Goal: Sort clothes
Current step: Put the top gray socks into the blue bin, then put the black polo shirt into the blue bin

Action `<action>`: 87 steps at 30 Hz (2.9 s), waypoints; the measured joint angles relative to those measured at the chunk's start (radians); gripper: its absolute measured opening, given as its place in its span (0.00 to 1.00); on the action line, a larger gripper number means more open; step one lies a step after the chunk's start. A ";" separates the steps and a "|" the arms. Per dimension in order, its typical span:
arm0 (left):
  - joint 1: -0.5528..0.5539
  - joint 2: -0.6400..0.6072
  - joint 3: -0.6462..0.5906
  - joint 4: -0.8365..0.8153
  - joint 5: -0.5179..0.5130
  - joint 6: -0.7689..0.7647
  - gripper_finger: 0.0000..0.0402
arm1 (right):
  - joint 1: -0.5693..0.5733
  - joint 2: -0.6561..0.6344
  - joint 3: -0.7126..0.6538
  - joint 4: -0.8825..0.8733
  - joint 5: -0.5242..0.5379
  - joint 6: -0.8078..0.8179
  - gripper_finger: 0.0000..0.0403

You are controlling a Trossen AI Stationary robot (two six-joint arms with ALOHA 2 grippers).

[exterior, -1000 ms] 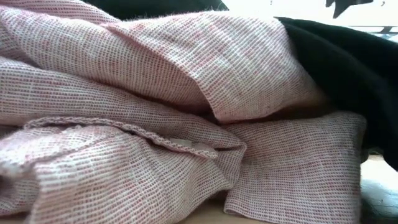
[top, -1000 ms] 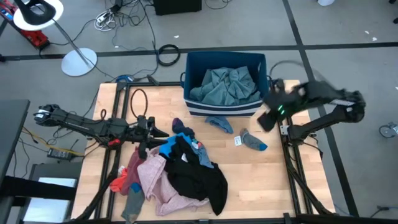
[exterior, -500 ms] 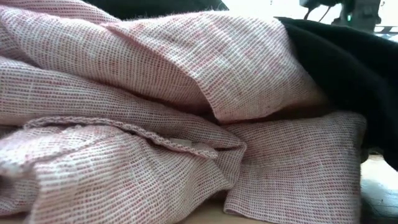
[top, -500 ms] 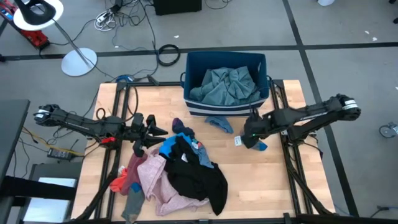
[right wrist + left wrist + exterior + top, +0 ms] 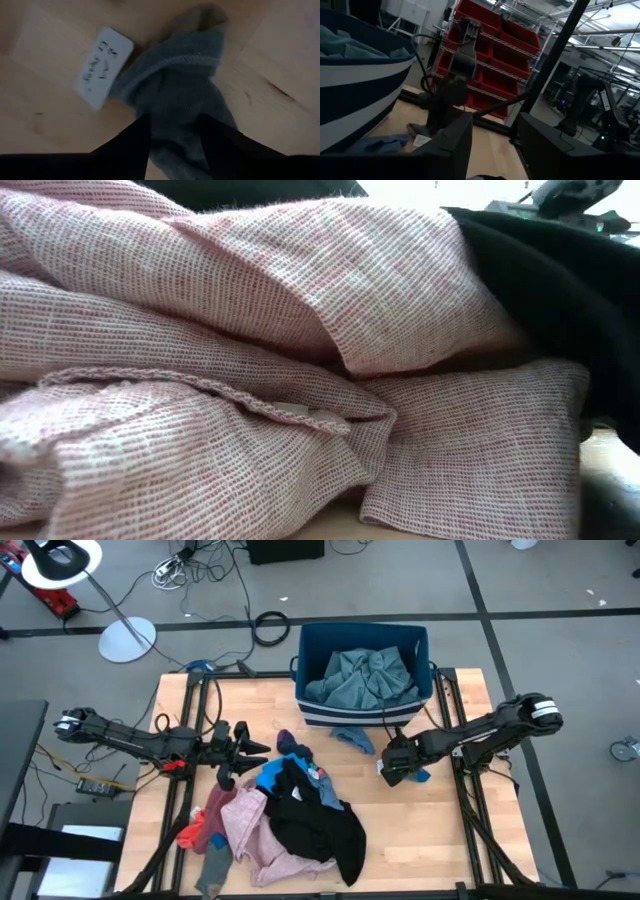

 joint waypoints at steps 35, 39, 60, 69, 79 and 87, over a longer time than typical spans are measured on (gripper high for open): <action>0.000 0.046 0.290 -0.662 -0.118 0.140 0.41 | 0.041 0.030 1.143 -0.509 0.500 -0.368 0.00; 0.000 0.096 0.388 -0.773 -0.127 0.185 0.41 | -0.106 0.048 1.254 -0.491 0.528 -0.534 0.00; 0.000 0.413 0.631 -1.050 -0.043 0.163 0.40 | -0.569 0.151 1.268 -0.439 0.083 -0.734 0.42; 0.015 0.500 0.631 -1.081 -0.025 0.099 0.40 | -0.527 0.056 1.268 -0.534 0.031 -0.696 0.52; 0.069 0.568 0.630 -1.146 0.088 0.025 0.40 | -0.179 -0.033 1.268 -0.681 0.171 -0.497 0.48; 0.060 0.577 0.630 -1.179 0.188 0.173 0.40 | 0.194 -0.044 1.262 -0.791 0.439 -0.212 0.46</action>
